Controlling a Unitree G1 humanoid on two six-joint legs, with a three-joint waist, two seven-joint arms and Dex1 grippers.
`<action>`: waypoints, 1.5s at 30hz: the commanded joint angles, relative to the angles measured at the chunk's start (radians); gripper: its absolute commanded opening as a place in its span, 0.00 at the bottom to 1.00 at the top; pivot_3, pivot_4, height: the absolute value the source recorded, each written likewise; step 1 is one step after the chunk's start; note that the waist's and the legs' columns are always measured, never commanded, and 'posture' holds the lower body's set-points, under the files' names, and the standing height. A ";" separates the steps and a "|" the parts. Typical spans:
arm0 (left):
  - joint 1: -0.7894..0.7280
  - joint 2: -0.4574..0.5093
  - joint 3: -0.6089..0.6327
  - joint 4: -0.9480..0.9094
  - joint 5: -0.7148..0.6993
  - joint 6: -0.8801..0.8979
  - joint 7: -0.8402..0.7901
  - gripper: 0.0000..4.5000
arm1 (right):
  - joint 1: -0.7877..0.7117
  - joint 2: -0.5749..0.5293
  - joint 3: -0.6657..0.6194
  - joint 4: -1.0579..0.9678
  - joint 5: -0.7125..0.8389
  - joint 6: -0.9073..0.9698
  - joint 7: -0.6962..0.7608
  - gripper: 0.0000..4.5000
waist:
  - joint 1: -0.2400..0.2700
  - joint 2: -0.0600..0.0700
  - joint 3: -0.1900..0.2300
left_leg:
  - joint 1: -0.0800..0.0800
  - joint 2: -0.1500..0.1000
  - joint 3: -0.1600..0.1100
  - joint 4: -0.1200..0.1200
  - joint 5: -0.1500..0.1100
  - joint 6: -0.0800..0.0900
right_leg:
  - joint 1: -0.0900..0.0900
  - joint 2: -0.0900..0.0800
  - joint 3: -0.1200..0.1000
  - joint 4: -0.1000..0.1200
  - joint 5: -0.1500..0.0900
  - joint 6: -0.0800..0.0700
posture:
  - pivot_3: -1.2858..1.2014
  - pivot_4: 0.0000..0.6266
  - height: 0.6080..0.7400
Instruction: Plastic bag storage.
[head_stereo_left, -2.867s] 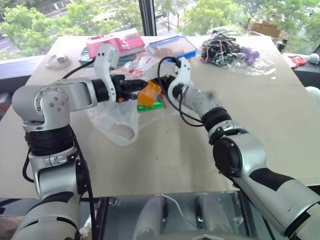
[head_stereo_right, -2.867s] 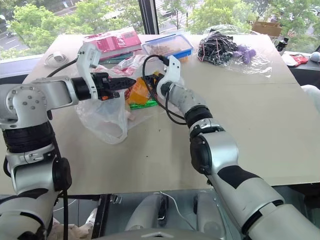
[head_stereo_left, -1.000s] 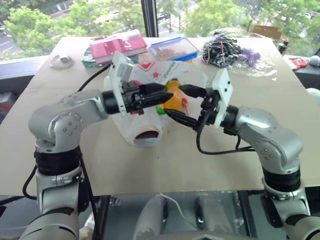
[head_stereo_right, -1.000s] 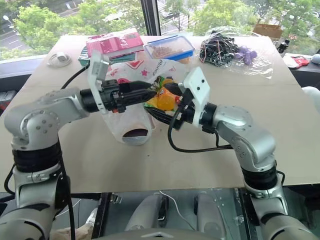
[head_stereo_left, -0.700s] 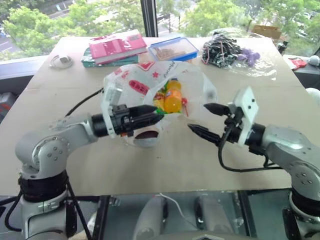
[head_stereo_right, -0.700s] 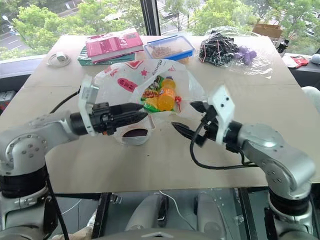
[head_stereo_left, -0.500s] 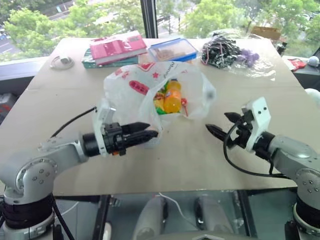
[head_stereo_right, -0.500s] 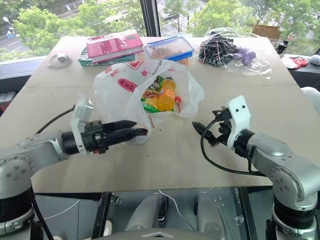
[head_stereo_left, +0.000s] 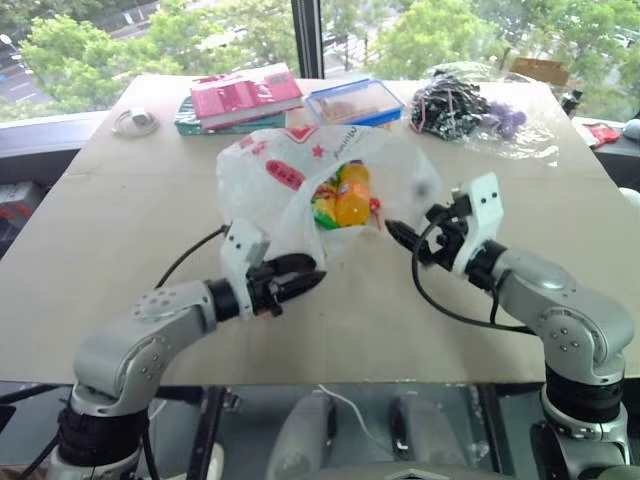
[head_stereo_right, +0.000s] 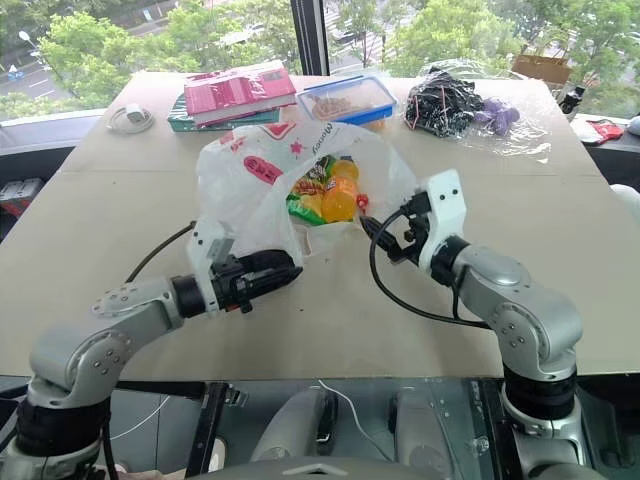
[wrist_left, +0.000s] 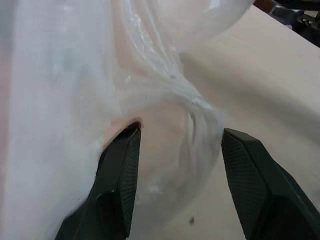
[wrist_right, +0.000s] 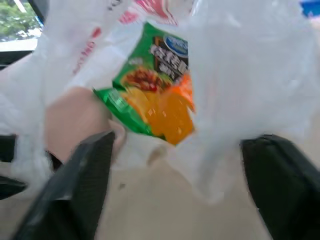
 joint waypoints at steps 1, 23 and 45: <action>-0.004 -0.015 -0.009 -0.019 -0.003 -0.029 -0.010 0.12 | -0.032 0.007 -0.054 -0.026 0.042 -0.021 0.005 0.43 | 0.000 0.000 0.000 | 0.000 0.000 0.000 0.000 0.000 0.001 | 0.000 0.000 0.000 0.000 0.000 0.001 | 0.52 0.24 1.00; 0.020 0.125 0.270 0.010 -0.572 0.228 0.102 0.29 | -0.226 -0.127 -0.232 0.055 0.476 -0.028 -0.029 0.00 | -0.011 0.001 0.001 | -0.001 -0.002 0.003 -0.005 -0.002 0.004 | -0.002 -0.001 0.002 -0.003 0.002 0.003 | 0.52 0.24 1.00; 0.130 0.271 0.004 -0.043 -0.191 0.016 -0.265 0.59 | -0.176 -0.134 -0.186 0.014 0.548 -0.043 -0.115 0.00 | 0.001 0.005 0.002 | -0.003 0.002 0.002 -0.009 -0.002 0.003 | -0.003 -0.005 0.004 -0.011 -0.001 -0.003 | 0.52 0.24 1.00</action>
